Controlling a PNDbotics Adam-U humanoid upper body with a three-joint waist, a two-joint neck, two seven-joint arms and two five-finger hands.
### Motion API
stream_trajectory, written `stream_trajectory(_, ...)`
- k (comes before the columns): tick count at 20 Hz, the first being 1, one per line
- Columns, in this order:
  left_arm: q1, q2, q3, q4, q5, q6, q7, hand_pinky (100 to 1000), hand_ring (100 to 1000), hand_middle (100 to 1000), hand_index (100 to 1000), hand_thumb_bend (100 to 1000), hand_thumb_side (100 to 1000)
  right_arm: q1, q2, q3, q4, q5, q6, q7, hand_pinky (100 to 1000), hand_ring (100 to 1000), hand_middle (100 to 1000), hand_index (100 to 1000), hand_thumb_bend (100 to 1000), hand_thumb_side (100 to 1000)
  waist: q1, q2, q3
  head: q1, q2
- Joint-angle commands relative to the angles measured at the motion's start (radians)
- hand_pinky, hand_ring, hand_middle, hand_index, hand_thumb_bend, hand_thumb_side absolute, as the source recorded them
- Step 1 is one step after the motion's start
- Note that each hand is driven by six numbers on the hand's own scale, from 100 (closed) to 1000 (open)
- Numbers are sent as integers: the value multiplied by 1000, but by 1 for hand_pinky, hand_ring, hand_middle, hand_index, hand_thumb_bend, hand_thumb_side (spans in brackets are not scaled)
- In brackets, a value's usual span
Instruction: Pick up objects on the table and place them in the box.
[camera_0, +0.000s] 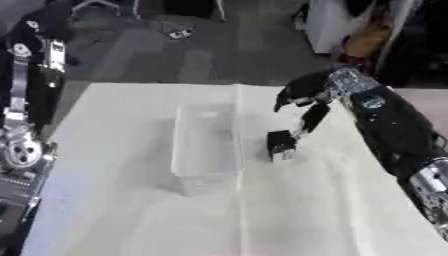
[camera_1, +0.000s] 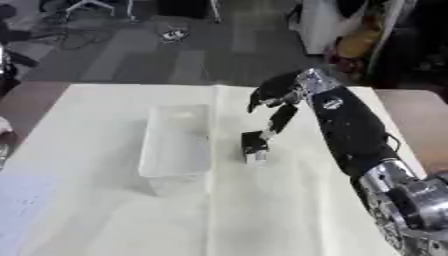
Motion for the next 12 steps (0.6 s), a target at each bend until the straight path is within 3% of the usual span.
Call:
stream_trajectory(1, -9, 25, 6, -11, 6, 1, -1, 492, 736, 836, 869, 157, 1000, -19, -22, 8, -10, -35, -56, 51, 1000, 806, 820, 895, 798, 1000, 2, -13, -1, 8, -11)
stream_trajectory(5, -10, 25, 5, -11, 5, 0, -2, 493, 736, 836, 869, 157, 1000, 15, -4, 23, -19, -31, 12, -38, 1000, 802, 815, 894, 797, 1000, 2, -12, 1, 8, -11)
stream_trajectory(12, -11, 25, 5, -11, 5, 0, -4, 493, 736, 836, 869, 157, 1000, 40, 1, 30, 29, 5, 31, -105, 1000, 797, 813, 899, 787, 1000, 1, -12, 1, 12, -10)
